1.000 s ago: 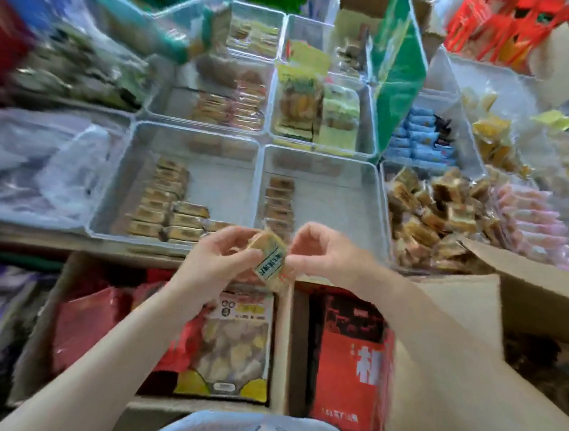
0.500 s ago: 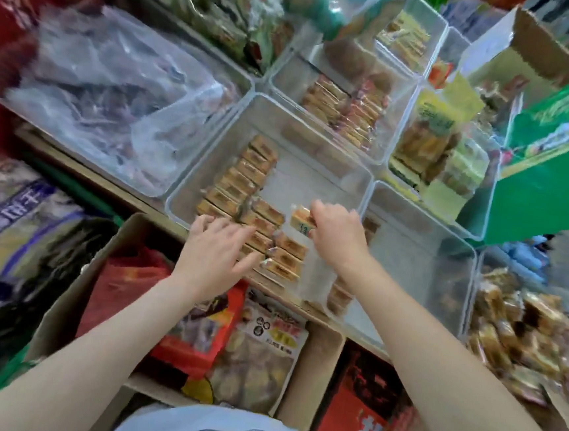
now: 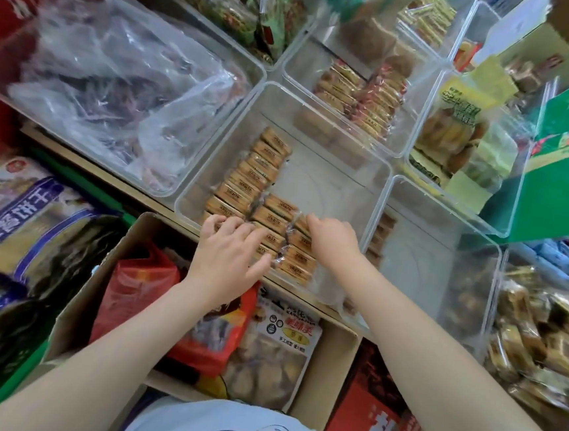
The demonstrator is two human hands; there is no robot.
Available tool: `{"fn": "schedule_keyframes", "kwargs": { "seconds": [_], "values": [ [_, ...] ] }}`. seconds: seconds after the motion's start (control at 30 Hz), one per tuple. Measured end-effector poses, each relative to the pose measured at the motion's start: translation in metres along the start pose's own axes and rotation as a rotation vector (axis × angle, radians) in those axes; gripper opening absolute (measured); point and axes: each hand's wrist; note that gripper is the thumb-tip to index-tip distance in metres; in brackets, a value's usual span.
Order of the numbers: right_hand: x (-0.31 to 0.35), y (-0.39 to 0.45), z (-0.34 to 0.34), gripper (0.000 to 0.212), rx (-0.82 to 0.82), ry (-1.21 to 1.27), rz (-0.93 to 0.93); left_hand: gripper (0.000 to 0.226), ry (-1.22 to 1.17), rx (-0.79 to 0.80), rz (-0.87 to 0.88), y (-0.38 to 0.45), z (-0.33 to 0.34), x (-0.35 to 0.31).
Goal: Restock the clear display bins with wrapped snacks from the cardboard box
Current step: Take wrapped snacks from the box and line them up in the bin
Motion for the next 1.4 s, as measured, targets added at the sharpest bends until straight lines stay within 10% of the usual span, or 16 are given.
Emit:
{"fn": "schedule_keyframes", "kwargs": {
  "seconds": [0.2, 0.33, 0.47, 0.77, 1.13, 1.4],
  "values": [
    [-0.002, -0.007, -0.005, 0.033, 0.146, -0.232, 0.005, 0.061, 0.015, 0.068, -0.023, -0.001, -0.006, 0.0],
    [-0.015, -0.07, -0.023, 0.025, -0.202, 0.015, -0.079, 0.079, 0.04, 0.177, 0.003, 0.0, -0.018, -0.002],
    [-0.038, -0.197, -0.016, 0.015, -0.461, 0.551, -0.093, 0.05, -0.031, 0.157, 0.118, -0.024, -0.03, -0.032],
    [-0.107, -0.46, 0.086, 0.013, -0.885, 0.597, 0.443, 0.042, -0.137, 0.341, 0.796, -0.174, -0.014, -0.234],
    [-0.157, -0.61, 0.257, 0.026, -0.018, 0.665, 0.594, 0.044, -0.23, 0.326, 1.054, -0.319, 0.049, -0.412],
    [-0.186, -0.581, 0.312, 0.059, 0.029, 0.636, 0.469, 0.043, -0.154, 0.195, 0.932, -0.338, 0.075, -0.425]
  ]
}}
Point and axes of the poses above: each hand's wrist, its own y-axis towards the middle knuckle, its own z-axis out of the palm, x = y × z, and after that the axes turned 6 degrees about -z, right-handed
